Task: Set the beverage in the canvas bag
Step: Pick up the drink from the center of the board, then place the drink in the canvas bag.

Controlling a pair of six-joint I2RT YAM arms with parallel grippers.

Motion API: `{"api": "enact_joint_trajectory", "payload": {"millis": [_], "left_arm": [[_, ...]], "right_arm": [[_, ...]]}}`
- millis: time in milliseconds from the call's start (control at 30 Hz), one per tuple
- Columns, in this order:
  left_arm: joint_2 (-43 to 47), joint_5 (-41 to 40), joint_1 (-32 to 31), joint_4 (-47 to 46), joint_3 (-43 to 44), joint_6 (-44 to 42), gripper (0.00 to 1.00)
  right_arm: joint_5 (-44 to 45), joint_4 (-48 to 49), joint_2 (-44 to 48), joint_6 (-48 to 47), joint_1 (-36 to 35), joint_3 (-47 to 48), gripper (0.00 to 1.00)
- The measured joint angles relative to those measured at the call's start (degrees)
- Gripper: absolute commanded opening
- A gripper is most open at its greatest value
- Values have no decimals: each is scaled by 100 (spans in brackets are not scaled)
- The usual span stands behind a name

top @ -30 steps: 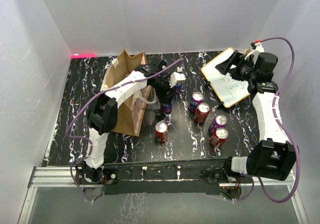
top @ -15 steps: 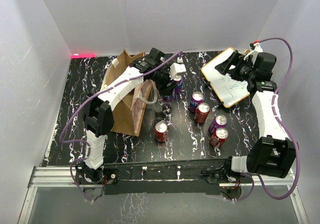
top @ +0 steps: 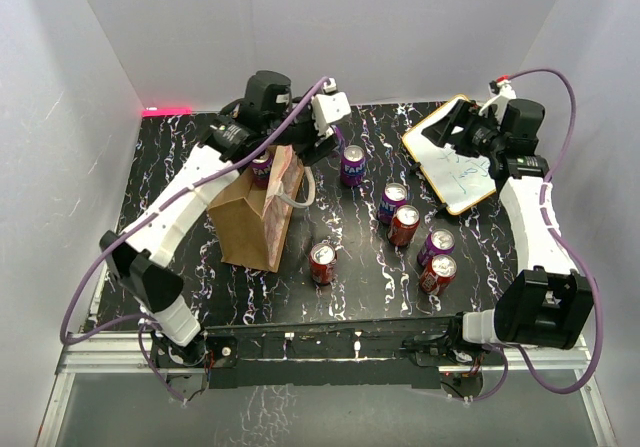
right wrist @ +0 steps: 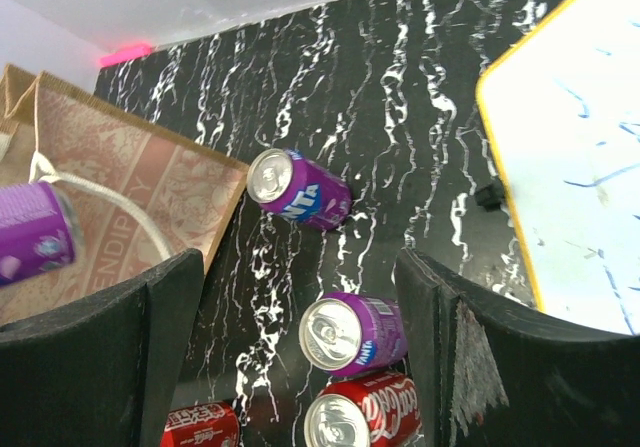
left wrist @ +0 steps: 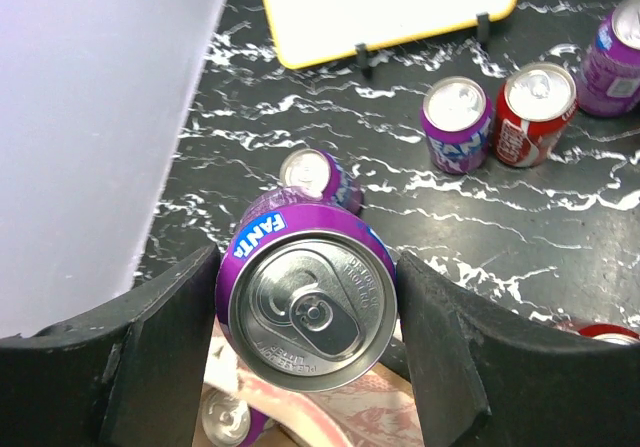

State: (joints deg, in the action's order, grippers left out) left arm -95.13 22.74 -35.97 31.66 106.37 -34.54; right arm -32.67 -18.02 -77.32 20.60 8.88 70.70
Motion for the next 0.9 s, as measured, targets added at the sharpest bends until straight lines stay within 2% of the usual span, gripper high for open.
{"api": "enact_joint_trajectory", "payload": {"millis": [300,633,900], "left_arm": [[577,-339,463,-28,-55,262,0],[1513,-588,1432,407,-715,452,0],[1974,-555,1637,645,-1342,546,0]], "right_arm": [[-103,24,-608,-282,-1362,662,74],[-262,260,-1613,-249,-2798,1576,68],[-225,391,-2608,-20,-3770,2299,63]]}}
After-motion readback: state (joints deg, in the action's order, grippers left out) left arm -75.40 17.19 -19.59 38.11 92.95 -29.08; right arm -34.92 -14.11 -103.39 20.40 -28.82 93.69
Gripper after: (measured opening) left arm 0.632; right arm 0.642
